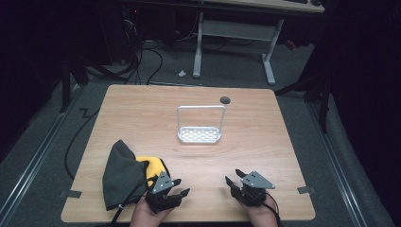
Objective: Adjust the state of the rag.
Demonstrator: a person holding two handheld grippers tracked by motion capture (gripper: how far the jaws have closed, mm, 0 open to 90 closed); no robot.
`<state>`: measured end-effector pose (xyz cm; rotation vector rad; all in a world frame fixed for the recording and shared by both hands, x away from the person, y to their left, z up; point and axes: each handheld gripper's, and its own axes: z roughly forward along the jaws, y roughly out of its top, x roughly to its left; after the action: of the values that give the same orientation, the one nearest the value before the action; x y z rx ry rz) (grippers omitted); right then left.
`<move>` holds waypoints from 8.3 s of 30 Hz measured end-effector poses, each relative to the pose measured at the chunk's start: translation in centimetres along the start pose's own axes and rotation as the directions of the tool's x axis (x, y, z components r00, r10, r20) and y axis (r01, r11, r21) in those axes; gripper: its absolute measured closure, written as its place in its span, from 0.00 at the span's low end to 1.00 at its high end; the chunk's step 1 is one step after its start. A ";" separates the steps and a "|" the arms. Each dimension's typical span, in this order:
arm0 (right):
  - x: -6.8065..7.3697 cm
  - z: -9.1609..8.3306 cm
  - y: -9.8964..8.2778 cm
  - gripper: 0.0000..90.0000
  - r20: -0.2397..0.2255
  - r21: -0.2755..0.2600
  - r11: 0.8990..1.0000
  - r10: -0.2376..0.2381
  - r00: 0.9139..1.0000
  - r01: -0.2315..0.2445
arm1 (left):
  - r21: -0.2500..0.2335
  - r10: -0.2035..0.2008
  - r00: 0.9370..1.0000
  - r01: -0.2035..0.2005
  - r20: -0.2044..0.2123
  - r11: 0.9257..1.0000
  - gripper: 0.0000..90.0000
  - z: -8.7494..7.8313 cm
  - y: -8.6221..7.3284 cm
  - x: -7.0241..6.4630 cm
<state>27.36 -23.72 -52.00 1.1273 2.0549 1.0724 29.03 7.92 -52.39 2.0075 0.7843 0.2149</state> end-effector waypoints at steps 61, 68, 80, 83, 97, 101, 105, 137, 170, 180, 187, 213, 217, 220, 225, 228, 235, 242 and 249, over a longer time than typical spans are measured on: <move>0.2 0.6 -0.2 0.53 -0.005 0.031 0.999 0.013 1.000 -0.013 | 0.018 -0.129 0.917 0.147 -0.377 0.989 0.89 -5.6 -1.0 8.8; 0.2 0.6 -0.2 0.53 -0.004 0.031 0.999 0.011 1.000 -0.011 | 0.005 -0.119 0.914 0.132 -0.387 0.991 0.95 -5.8 -0.9 8.5; 0.4 0.8 -0.2 0.53 -0.010 0.031 0.999 0.011 1.000 -0.011 | -0.036 -0.110 0.947 0.104 -0.302 0.994 0.97 -5.7 -0.1 7.0; 0.6 0.8 -0.1 0.53 -0.013 0.030 1.000 0.006 1.000 -0.006 | -0.027 -0.070 0.958 0.065 -0.278 0.998 0.97 -5.1 0.2 5.8; 4.6 1.8 2.0 0.51 -0.112 0.009 0.999 -0.039 0.993 0.041 | -0.027 -0.024 0.989 0.020 -0.144 0.999 0.97 -3.5 0.9 2.3; 6.4 3.1 3.4 0.51 -0.152 0.024 0.995 -0.091 0.984 0.096 | -0.052 -0.035 0.991 0.028 -0.132 0.998 0.97 -4.2 1.1 2.2; 8.2 5.1 4.6 0.53 -0.191 0.027 0.994 -0.103 0.976 0.110 | -0.087 -0.052 0.989 0.040 -0.140 0.995 0.97 -5.6 1.4 2.7; 10.9 9.1 6.4 0.94 -0.209 0.136 0.971 -0.166 0.964 0.196 | -0.197 -0.128 0.974 0.090 -0.189 0.976 0.97 -10.0 1.5 5.2; -3.5 -3.0 -2.7 0.94 0.105 0.176 0.984 0.009 0.994 -0.028 | 0.032 -0.200 0.953 0.213 -0.228 0.977 0.96 -5.7 -1.7 8.2; -3.8 -3.4 -2.7 0.76 0.107 0.134 0.987 0.071 0.992 -0.085 | 0.010 -0.237 0.918 0.253 -0.317 0.967 0.85 -6.8 -2.0 8.5; -3.6 -3.3 -2.4 0.71 0.107 0.109 0.991 0.070 0.992 -0.082 | -0.047 -0.209 0.968 0.204 -0.140 0.978 0.64 -5.9 -0.2 6.0; -3.5 -3.1 -2.3 0.71 0.096 0.102 0.991 0.073 0.993 -0.082 | 0.095 -0.042 0.999 0.040 0.016 0.995 0.78 0.9 3.2 -0.8; -3.4 -3.0 -2.3 0.71 0.098 0.101 0.992 0.071 0.993 -0.081 | 0.154 0.002 1.000 -0.006 0.027 0.988 0.49 3.6 3.3 -2.3; -3.4 -3.3 -2.4 0.71 0.099 0.098 0.992 0.075 0.992 -0.084 | 0.180 0.024 1.000 -0.024 0.003 0.983 0.51 4.2 2.8 -3.0; -3.8 -3.1 -2.5 0.72 0.098 0.102 0.991 0.082 0.992 -0.092 | 0.166 -0.023 0.999 0.031 -0.047 0.986 0.89 3.9 2.3 -2.1; -3.7 -3.1 -2.5 0.72 0.097 0.099 0.991 0.077 0.992 -0.087 | 0.161 -0.023 0.998 0.031 -0.054 0.986 0.97 3.6 2.2 -1.9; -3.5 -3.1 -2.4 0.72 0.094 0.106 0.991 0.075 0.993 -0.085 | -0.021 -0.086 0.994 0.085 -0.061 0.996 0.97 -3.1 5.0 0.9; -3.3 -2.8 -2.4 0.72 0.090 0.111 0.991 0.062 0.994 -0.072 | -0.051 -0.181 0.927 0.174 -0.330 0.984 0.98 -5.7 5.1 10.5; -3.2 -2.6 -2.5 0.72 0.089 0.122 0.989 0.070 0.994 -0.081 | -0.060 -0.209 0.919 0.201 -0.335 0.978 0.81 -5.1 3.6 11.4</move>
<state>25.88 -28.29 -52.45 1.3004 2.0514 0.9246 37.28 17.19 -48.38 1.8712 1.1979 0.4544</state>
